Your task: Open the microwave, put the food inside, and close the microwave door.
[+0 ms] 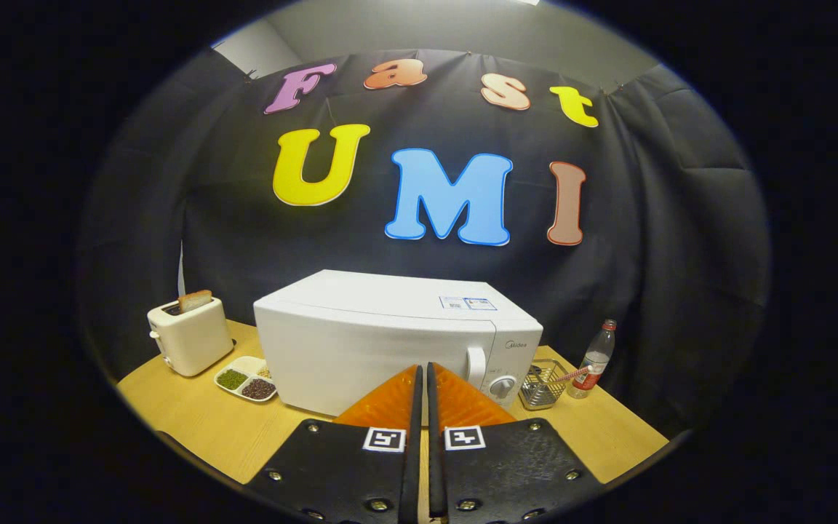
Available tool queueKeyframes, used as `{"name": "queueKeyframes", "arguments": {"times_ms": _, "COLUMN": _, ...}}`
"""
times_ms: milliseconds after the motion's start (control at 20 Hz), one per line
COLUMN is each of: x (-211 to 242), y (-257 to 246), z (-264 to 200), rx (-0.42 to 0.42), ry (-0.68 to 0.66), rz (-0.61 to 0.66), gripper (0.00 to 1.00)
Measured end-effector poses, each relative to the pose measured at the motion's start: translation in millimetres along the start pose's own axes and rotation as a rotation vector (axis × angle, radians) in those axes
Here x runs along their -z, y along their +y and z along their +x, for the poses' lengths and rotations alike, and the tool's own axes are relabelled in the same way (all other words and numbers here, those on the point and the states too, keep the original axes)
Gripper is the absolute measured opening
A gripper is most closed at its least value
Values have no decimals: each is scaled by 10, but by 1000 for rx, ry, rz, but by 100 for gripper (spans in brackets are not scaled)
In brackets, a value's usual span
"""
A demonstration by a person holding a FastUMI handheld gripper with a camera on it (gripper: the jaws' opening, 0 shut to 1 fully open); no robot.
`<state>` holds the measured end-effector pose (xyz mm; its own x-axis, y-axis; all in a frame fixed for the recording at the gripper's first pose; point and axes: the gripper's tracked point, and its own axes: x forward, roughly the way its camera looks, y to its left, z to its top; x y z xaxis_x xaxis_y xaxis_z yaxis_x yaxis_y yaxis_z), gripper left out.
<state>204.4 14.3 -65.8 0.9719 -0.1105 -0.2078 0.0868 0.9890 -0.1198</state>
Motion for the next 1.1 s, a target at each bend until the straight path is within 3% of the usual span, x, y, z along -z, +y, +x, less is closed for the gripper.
{"name": "queueKeyframes", "arguments": {"times_ms": 450, "x": -11, "y": 197, "z": -889, "rx": -42, "ry": -37, "rz": 20, "gripper": 5}}
{"name": "queueKeyframes", "arguments": {"times_ms": 550, "x": -23, "y": 205, "z": -1078, "rx": -38, "ry": -48, "rz": 44, "gripper": 28}}
{"name": "queueKeyframes", "arguments": {"times_ms": 650, "x": -46, "y": 206, "z": -1199, "rx": -44, "ry": -66, "rz": 71, "gripper": 58}}
{"name": "queueKeyframes", "arguments": {"times_ms": 750, "x": -43, "y": 230, "z": -1301, "rx": -66, "ry": -83, "rz": 89, "gripper": 100}}
{"name": "queueKeyframes", "arguments": {"times_ms": 1100, "x": -30, "y": 366, "z": -1636, "rx": -113, "ry": -103, "rz": 87, "gripper": 98}}
